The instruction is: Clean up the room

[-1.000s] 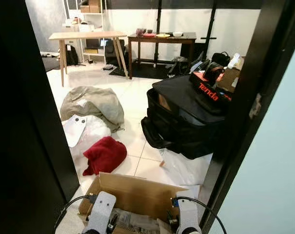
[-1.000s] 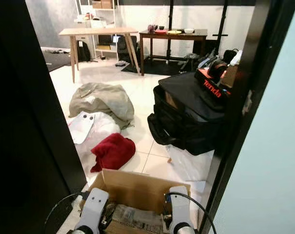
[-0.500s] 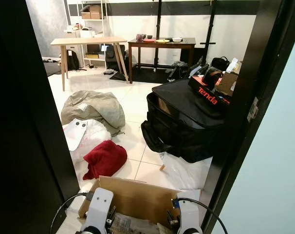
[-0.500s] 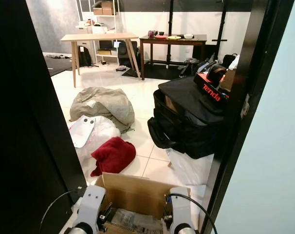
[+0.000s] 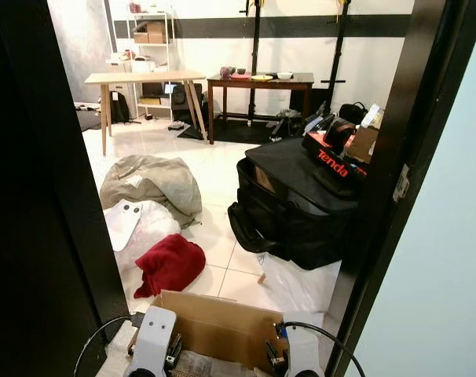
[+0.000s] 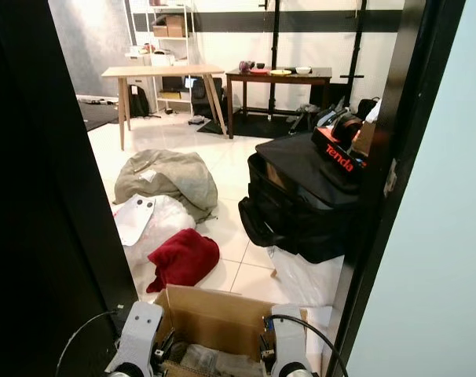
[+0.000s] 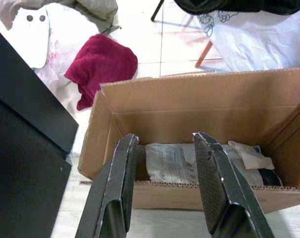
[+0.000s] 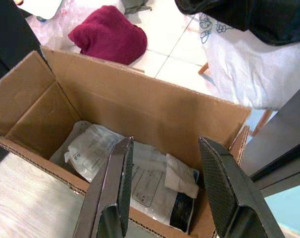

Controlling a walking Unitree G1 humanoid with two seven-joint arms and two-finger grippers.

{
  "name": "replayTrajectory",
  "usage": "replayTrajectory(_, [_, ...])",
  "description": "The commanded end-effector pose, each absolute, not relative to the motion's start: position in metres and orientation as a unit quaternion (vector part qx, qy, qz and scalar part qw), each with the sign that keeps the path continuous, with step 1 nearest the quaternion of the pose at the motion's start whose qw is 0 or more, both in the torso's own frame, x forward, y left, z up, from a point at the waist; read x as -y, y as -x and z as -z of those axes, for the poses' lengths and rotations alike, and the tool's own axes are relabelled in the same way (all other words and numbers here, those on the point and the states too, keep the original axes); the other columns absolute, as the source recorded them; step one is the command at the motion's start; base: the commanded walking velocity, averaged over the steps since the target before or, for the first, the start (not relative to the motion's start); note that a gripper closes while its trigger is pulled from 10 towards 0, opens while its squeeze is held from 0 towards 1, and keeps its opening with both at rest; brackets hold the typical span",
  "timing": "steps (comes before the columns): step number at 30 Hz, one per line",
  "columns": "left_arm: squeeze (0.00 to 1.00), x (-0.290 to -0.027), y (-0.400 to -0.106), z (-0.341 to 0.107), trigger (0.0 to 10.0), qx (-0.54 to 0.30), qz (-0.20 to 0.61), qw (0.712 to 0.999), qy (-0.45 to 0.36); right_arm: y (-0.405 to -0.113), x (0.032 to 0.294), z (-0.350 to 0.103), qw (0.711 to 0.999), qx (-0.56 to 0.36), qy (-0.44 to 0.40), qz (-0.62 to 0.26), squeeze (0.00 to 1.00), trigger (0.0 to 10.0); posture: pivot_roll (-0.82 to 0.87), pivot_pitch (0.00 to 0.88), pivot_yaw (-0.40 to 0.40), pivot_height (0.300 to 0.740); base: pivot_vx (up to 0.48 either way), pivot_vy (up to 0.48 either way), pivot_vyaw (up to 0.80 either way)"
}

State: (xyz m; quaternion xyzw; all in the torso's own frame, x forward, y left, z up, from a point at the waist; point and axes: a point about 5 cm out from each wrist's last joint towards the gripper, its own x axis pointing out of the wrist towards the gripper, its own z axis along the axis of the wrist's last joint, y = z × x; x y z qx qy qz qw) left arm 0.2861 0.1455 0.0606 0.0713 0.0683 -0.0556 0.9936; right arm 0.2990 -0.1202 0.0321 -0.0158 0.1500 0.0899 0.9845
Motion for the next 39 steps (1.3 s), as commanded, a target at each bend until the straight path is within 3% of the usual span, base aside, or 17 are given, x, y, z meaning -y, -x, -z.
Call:
replayTrajectory(1, [0.00, -0.149, -0.284, -0.059, 10.0, -0.071, 0.049, 0.994, -0.066, -0.297, 0.119, -0.031, 0.983, -0.156, 0.012, -0.092, 0.00, 10.0, 0.03, 0.080, -0.001, 0.672, 0.000, 0.000, 0.00])
replayTrajectory(24, [0.00, -0.148, -0.285, -0.061, 10.0, -0.069, 0.058, 0.993, -0.072, -0.296, 0.120, -0.033, 0.983, -0.157, 0.013, -0.089, 0.00, 10.0, 0.03, 0.077, 0.004, 0.737, 0.000, 0.000, 0.00])
replayTrajectory(39, [0.00, -0.143, -0.286, -0.054, 10.0, -0.084, 0.069, 0.992, -0.070, -0.290, 0.128, -0.022, 0.980, -0.184, 0.029, -0.071, 0.00, 10.0, 0.03, 0.077, 0.012, 0.740, 0.000, 0.000, 0.00])
